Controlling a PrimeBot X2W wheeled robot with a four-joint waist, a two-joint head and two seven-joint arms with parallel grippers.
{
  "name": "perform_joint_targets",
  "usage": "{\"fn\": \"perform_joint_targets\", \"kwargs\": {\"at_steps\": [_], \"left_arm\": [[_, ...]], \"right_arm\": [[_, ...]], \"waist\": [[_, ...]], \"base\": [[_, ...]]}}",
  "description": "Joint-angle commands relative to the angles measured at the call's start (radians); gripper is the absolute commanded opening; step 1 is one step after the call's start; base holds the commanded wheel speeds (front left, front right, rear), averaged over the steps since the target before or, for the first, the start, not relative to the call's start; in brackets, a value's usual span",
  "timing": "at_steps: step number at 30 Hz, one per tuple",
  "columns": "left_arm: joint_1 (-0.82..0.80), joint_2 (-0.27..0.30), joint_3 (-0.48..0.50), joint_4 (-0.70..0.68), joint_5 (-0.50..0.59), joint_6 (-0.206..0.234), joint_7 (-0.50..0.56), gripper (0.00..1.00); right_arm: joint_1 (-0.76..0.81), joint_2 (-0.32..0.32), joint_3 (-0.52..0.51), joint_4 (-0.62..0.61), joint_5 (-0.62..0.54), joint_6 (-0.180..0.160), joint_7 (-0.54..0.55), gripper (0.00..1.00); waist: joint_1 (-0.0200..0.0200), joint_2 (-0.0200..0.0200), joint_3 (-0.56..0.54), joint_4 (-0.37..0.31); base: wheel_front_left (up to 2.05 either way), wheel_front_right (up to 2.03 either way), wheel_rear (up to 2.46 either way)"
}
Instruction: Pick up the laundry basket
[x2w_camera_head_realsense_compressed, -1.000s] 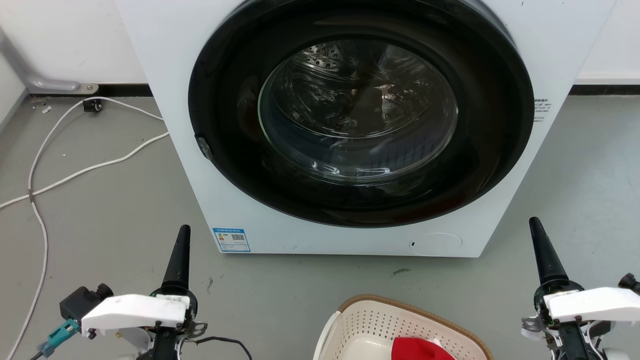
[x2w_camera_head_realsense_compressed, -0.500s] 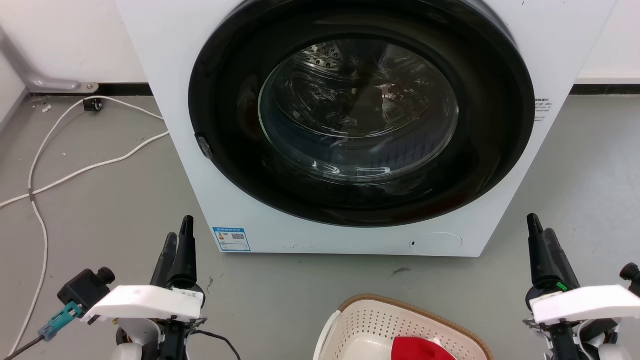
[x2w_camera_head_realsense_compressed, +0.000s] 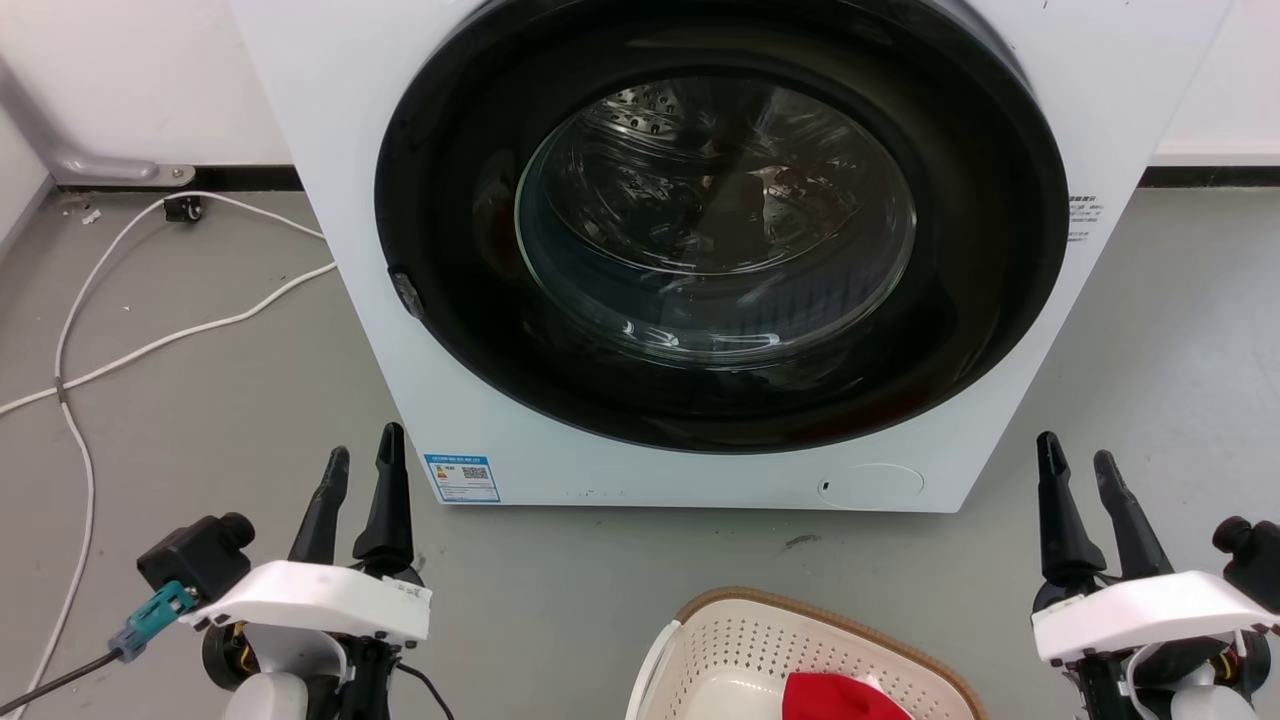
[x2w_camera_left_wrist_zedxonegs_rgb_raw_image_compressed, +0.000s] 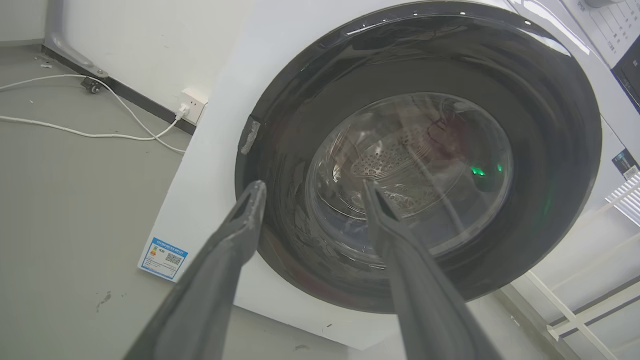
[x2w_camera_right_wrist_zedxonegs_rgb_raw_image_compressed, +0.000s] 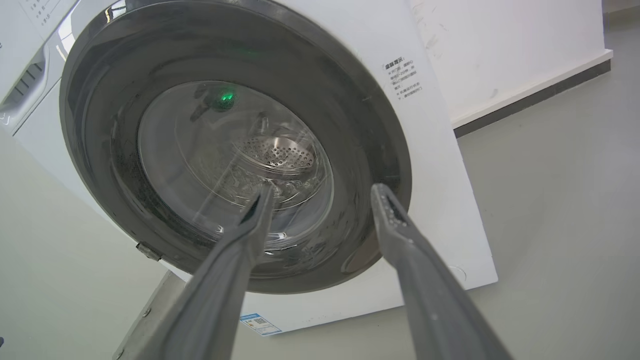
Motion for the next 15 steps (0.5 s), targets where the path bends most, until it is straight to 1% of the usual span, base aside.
{"fn": "perform_joint_targets", "kwargs": {"at_steps": [1,11,15], "left_arm": [[-0.026,0.008,-0.002,-0.007,0.039,-0.002,-0.010,1.00],[-0.037,0.013,-0.016,0.009,0.174,0.002,-0.037,1.00],[-0.040,0.014,-0.021,0.013,0.210,0.004,-0.045,1.00]], "right_arm": [[0.000,0.000,0.002,-0.005,-0.040,0.000,-0.010,1.00],[0.001,0.000,0.001,0.005,-0.194,0.000,-0.026,1.00],[0.002,0.001,0.004,0.006,-0.239,0.000,-0.024,1.00]], "waist": [[0.0000,0.0000,0.000,0.000],[0.0000,0.0000,-0.001,0.000],[0.0000,0.0000,0.000,-0.001]], "base": [[0.00,0.00,0.00],[0.00,0.00,0.00],[0.00,0.00,0.00]]}}
